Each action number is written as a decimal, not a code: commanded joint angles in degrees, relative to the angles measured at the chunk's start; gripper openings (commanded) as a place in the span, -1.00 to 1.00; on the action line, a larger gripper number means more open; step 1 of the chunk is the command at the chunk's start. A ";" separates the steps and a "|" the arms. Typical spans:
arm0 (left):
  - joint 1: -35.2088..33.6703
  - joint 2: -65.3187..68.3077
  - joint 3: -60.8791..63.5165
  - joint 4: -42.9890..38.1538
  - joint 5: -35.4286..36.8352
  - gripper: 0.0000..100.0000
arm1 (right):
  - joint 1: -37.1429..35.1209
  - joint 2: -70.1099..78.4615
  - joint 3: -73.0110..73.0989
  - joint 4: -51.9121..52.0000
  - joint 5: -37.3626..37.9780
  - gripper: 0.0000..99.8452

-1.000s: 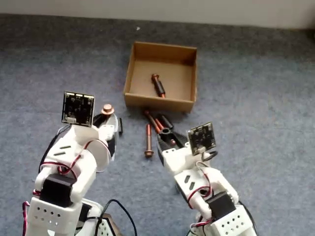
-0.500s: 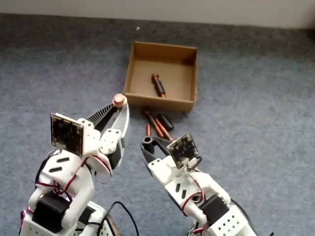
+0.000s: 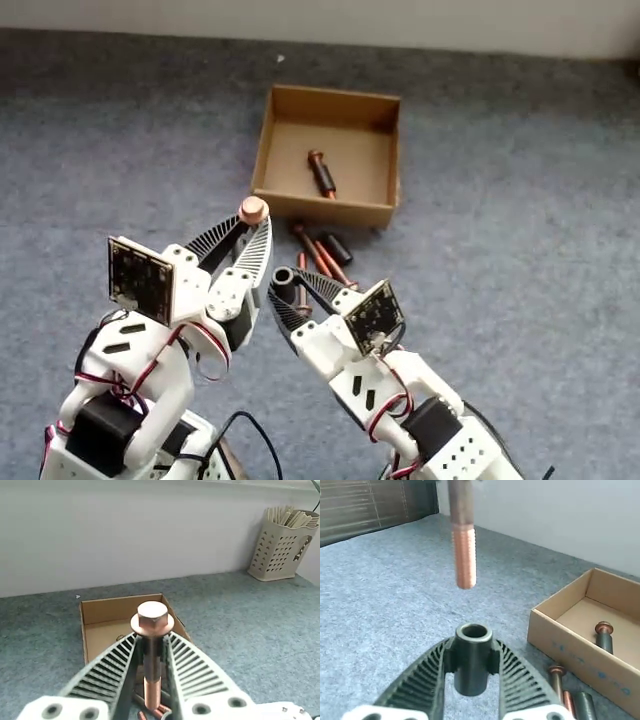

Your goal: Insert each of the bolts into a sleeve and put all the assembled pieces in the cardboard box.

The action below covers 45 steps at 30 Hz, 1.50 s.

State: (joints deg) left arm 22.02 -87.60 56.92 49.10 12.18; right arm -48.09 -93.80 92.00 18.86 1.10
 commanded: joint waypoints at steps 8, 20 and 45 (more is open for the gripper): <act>5.58 -0.57 -0.48 -1.49 0.44 -0.99 | -0.66 -1.10 -1.19 -1.80 0.53 -0.99; 5.67 -0.57 1.71 -1.67 0.26 -0.99 | -0.40 -1.19 -1.10 -3.56 0.26 -0.99; 5.58 -0.66 6.11 -1.49 -4.04 -0.99 | -0.31 -1.19 -0.75 -5.49 0.18 -0.99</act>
State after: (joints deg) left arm 27.12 -87.60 62.64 48.92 10.15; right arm -47.91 -93.80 92.00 14.90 1.10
